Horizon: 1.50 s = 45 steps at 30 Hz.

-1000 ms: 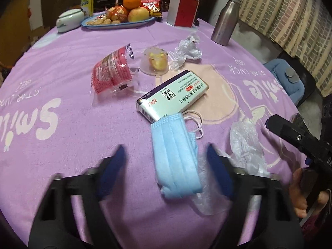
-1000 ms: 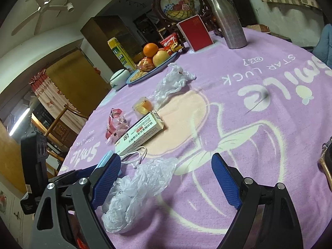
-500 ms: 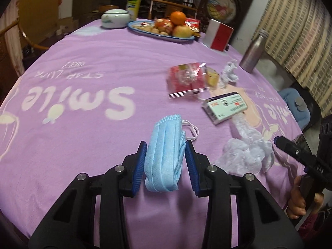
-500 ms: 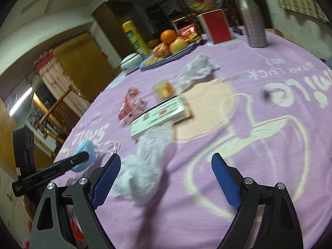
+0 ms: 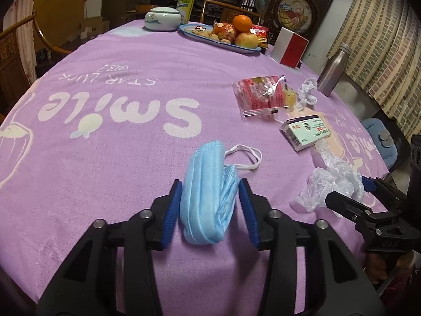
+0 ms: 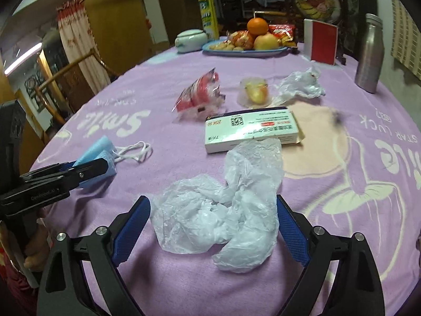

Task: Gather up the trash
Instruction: 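Grasp the blue face mask with the left gripper while the right gripper grasps the clear plastic bag, then carry the mask with the left gripper while the right gripper carries the plastic bag toward the wastebasket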

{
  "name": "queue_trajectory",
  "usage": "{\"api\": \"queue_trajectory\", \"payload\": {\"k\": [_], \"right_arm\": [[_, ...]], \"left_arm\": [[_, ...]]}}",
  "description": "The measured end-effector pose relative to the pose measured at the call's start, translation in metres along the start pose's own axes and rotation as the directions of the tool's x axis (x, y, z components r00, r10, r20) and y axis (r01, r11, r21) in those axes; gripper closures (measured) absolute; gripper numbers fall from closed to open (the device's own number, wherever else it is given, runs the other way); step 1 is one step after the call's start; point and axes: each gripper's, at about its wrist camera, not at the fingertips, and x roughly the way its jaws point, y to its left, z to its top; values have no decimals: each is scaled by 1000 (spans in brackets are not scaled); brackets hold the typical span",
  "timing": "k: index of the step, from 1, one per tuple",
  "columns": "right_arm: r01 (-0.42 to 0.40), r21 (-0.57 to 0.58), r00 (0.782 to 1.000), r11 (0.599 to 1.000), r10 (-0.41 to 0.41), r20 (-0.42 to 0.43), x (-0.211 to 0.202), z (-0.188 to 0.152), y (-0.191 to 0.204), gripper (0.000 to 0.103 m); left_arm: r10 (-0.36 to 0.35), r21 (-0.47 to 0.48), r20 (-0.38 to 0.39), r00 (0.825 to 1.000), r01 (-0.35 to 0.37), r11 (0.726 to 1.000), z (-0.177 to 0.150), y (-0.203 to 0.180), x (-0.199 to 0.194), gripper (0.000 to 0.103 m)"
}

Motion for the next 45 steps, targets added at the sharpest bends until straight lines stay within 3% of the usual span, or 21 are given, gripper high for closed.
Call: {"api": "queue_trajectory", "payload": {"k": [3,5,7,9,10,11,13,16,28,31,35,41,43,45], "right_arm": [[22,-9,999,1000,-22,-28,7,4,1,12],[27,-11,999,1000,-28,-44,12,6,2,24],[38,-22,998,999,-40,-53,17,6,3,52],[57,-29,998,998,-58,-30,15,5,4,68],[49,-27,999,998,-50,-21,14,3,4,71],[37,-23,999,999,-37,0,11,2,3,72],[32,-21,998,999,-31,59,1,1,3,73],[7,-3,994,1000,-7,114,-14,2,0,74],[-112,33,967,993,101,235,-70,4,-7,73],[-109,26,960,994,99,263,-83,2,-5,73],[-113,16,954,993,104,282,-97,-3,-4,73],[-103,33,952,994,89,292,-104,-9,-13,71],[-108,43,954,993,92,285,-100,-9,-16,71],[-115,50,955,992,97,279,-97,-9,-17,72]], "left_arm": [[-9,3,8,1000,9,1000,-1,1,1,49],[-12,11,10,1000,12,1000,-2,-2,1,44],[12,25,17,1000,-13,1000,-3,-5,1,37],[70,46,34,997,-71,996,-5,-7,1,37],[67,48,36,997,-69,996,-5,-6,1,37],[54,43,37,998,-55,998,-5,-4,0,38],[28,30,44,999,-29,999,-3,-1,-5,58],[-1,16,62,998,0,1000,0,1,-16,67],[33,28,185,982,-39,999,3,-8,-88,68],[12,37,194,981,-19,999,1,-12,-100,67],[25,58,163,986,-35,998,-2,-22,-83,46],[96,67,33,995,-98,993,3,-17,-15,45],[117,66,5,993,-117,991,5,-13,0,49],[98,58,-26,995,-97,994,6,-10,7,73]]}}
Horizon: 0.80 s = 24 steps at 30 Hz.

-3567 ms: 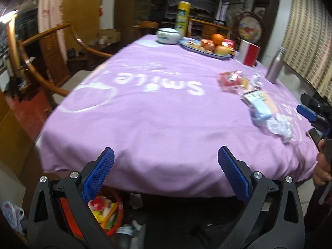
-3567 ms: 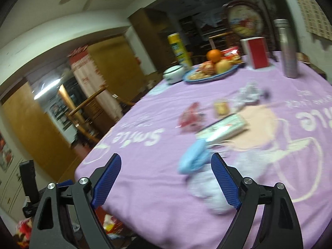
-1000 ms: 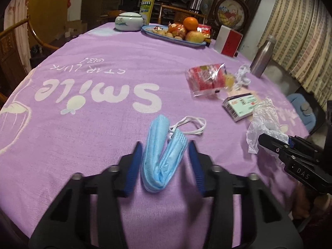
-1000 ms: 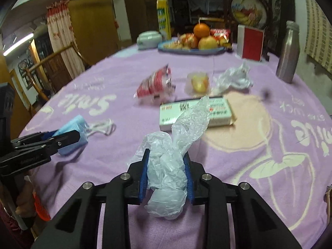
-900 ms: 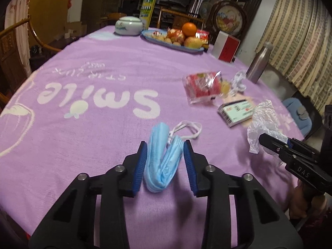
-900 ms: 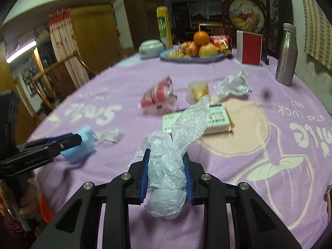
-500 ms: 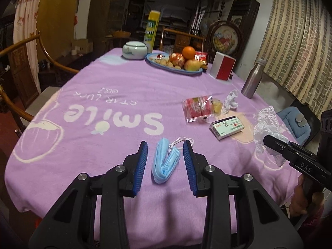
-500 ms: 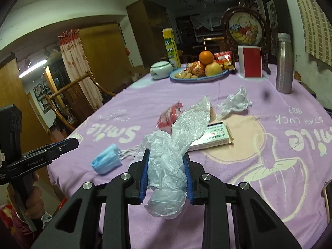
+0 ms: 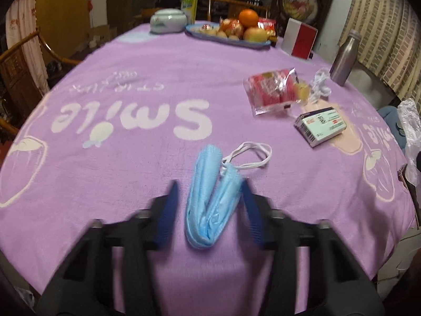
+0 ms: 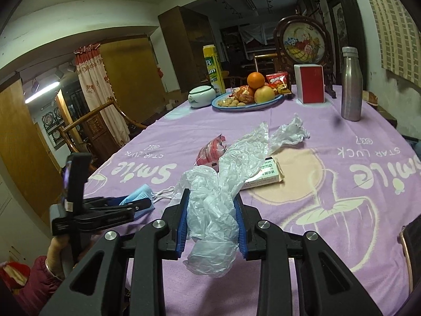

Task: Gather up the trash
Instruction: 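Carry the mask with the left gripper while the right gripper carries the plastic bag toward the wastebasket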

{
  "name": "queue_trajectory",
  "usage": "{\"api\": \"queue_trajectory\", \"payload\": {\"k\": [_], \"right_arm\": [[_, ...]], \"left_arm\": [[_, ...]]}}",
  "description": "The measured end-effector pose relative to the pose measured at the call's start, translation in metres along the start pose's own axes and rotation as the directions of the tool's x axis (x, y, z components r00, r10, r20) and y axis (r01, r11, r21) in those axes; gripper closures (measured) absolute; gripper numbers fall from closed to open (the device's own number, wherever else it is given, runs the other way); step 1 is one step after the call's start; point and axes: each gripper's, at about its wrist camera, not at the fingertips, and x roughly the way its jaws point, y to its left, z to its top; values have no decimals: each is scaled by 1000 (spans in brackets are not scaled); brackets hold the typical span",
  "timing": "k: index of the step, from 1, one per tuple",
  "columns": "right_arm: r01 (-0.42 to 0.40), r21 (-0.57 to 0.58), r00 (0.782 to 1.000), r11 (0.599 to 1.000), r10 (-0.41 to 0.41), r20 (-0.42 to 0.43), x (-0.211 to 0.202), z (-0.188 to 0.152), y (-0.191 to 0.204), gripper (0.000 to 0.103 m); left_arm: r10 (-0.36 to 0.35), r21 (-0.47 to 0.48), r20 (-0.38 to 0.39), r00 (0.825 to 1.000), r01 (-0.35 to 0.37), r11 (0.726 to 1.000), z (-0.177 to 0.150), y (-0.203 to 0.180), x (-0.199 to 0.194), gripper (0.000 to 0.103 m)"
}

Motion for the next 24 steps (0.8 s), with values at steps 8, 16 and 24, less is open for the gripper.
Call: {"api": "queue_trajectory", "payload": {"k": [8,16,24], "right_arm": [[-36,8,999,999,36,23,-6,3,3,72],[-123,-51,992,991,124,14,-8,3,41,72],[-213,-132,977,968,208,-51,6,0,103,72]], "left_arm": [[-17,-22,145,989,21,1000,0,18,-82,80],[113,-78,229,967,-98,992,-37,62,-169,80],[245,-219,149,958,-210,953,-113,136,-199,80]]}}
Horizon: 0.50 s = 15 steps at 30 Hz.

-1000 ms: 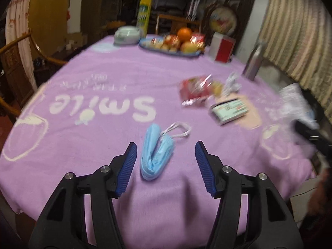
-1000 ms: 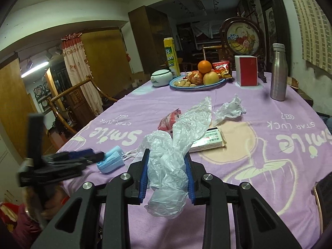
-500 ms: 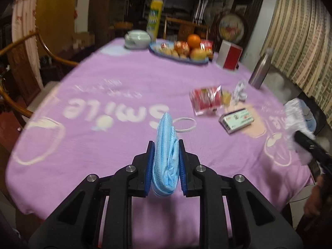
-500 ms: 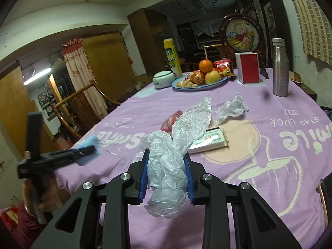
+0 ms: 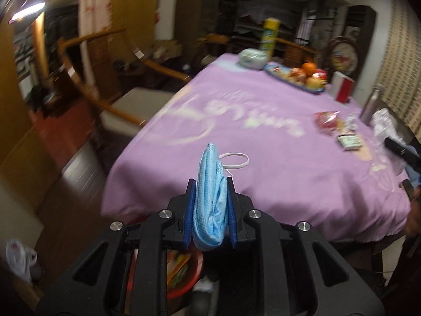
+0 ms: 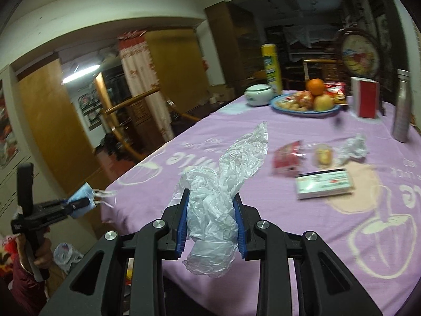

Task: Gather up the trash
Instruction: 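Carry the mask with the left gripper while the right gripper carries the plastic bag toward the wastebasket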

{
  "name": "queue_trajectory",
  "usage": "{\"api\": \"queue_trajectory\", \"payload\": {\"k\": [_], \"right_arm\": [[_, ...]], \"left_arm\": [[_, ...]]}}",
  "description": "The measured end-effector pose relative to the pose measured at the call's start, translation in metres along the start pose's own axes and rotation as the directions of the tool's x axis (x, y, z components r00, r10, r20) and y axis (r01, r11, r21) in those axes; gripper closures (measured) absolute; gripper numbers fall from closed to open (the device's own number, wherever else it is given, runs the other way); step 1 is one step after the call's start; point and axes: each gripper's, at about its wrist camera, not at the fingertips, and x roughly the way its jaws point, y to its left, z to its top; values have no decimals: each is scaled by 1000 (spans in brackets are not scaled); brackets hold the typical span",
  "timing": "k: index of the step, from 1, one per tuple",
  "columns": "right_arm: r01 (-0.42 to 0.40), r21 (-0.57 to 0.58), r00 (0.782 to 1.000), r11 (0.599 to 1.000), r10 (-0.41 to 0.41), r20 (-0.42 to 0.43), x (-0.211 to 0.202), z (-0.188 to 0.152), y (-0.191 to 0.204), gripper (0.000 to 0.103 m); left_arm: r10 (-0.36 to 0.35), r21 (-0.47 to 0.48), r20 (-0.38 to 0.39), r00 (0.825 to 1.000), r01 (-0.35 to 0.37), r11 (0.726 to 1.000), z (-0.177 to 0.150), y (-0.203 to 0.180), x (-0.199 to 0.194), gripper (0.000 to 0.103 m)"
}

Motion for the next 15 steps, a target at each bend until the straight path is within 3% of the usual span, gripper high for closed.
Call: {"api": "queue_trajectory", "payload": {"k": [4,8,10,12,15], "right_arm": [[-46,-56,998,997,43,-50,20,1,38,72],[-85,-110,992,990,75,-99,39,0,76,72],[-112,-131,987,985,95,-132,51,0,94,72],[-136,-152,980,979,111,-163,60,-1,111,72],[-179,-201,968,963,136,-211,74,-6,144,73]], "left_arm": [[17,-41,-78,997,-21,999,-23,37,12,80],[19,-44,-148,989,-26,999,-44,53,31,72],[31,-54,-162,986,-40,998,-52,63,35,44],[54,-88,-126,991,-65,994,-56,77,30,26],[89,-121,-67,994,-97,988,-59,93,18,16]]}}
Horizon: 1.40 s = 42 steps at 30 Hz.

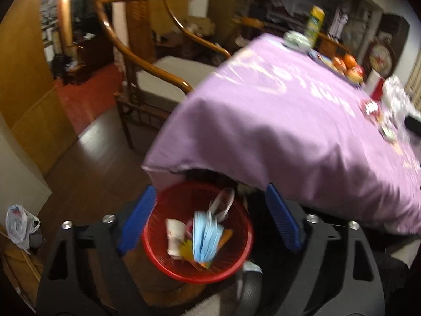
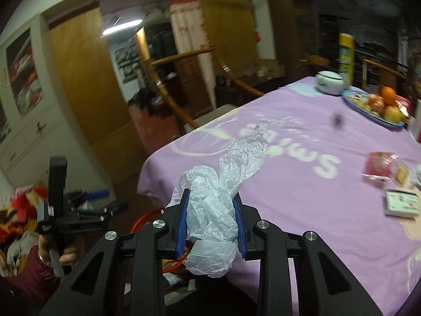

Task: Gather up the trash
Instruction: 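Carry the mask with the left gripper while the right gripper carries the plastic bag toward the wastebasket, then release the mask from the left gripper while the right gripper drops the plastic bag into the wastebasket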

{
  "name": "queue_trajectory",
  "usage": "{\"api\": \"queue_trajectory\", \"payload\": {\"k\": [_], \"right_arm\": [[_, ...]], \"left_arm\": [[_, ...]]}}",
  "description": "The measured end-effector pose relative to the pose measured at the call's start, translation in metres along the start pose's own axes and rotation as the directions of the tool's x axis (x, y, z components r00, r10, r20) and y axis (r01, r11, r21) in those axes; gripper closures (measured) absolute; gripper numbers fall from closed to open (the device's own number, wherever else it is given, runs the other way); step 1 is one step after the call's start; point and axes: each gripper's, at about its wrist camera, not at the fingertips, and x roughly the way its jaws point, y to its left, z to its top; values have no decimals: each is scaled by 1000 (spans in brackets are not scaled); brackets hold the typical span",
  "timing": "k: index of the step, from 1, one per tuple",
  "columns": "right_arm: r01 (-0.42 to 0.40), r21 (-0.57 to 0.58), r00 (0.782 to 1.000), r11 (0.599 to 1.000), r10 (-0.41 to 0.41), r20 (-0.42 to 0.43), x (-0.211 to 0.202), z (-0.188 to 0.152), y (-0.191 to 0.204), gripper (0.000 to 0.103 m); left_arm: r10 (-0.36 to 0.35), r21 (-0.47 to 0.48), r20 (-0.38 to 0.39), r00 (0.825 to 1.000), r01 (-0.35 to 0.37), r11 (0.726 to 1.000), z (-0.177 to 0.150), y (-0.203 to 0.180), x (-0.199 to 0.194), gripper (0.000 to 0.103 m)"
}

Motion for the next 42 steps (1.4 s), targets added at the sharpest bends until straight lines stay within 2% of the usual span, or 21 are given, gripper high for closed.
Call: {"api": "queue_trajectory", "payload": {"k": [3,8,17,18,22,25,32,42], "right_arm": [[-28,-45,999,999,27,-29,13,4,23,73],[-89,-115,992,989,78,-102,38,5,65,72],[-221,-201,949,954,163,-270,102,-1,120,70],[-231,-207,945,951,168,-281,108,-1,125,68],[-245,-233,933,941,164,-321,132,0,140,47],[-258,-224,925,940,174,-337,140,0,142,45],[-236,-226,935,945,157,-318,138,1,137,43],[-179,-190,965,965,135,-226,108,6,105,42]], "left_arm": [[41,-24,54,998,-40,999,-2,16,-10,11],[168,-40,106,980,-164,986,-7,37,-15,7],[205,-134,75,976,-194,972,-15,78,-7,7],[206,-147,70,976,-194,970,-16,83,-6,7],[204,-191,50,978,-191,963,-21,99,-5,7],[209,-198,49,977,-195,961,-24,102,-5,7],[202,-185,45,978,-191,964,-23,99,-2,7],[179,-143,68,981,-168,975,-15,78,-6,7]]}}
